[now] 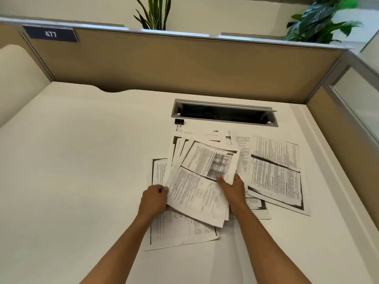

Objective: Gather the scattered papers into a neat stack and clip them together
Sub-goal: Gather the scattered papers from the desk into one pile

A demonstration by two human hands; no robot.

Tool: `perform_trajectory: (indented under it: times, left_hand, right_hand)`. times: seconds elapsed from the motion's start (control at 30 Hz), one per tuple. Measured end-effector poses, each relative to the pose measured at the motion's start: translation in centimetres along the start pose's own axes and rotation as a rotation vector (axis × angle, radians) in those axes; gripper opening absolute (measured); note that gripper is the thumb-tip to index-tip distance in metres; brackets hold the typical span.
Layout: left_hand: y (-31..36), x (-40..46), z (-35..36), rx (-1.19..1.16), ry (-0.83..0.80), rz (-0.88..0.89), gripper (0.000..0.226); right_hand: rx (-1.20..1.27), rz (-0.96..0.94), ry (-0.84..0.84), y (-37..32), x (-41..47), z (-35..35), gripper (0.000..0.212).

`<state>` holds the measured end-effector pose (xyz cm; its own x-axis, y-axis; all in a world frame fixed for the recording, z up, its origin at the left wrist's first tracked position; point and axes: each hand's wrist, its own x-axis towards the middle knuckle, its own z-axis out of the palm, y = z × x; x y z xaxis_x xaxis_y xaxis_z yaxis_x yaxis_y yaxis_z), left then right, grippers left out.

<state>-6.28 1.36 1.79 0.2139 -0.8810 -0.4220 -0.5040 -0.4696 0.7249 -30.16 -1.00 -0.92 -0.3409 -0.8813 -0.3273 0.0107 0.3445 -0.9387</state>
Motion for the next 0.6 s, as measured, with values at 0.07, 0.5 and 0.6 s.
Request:
perform_trajectory:
  times: [0.07, 0.5, 0.6]
  left_hand:
    - [-0.3, -0.3, 0.4, 0.1, 0.017, 0.02, 0.034]
    - [-1.3, -0.4, 1.4, 0.269, 0.299, 0.035, 0.082]
    - [-1.0, -0.4, 1.6, 0.211, 0.302, 0.028, 0.082]
  right_hand:
    - [-0.03, -0.029, -0.021, 0.1, -0.1, -0.1, 0.033]
    - [-0.014, -0.07, -0.013, -0.7, -0.1, -5.7, 0.034]
    - [-0.05, -0.045, 0.01, 0.0, 0.0, -7.3, 0.032]
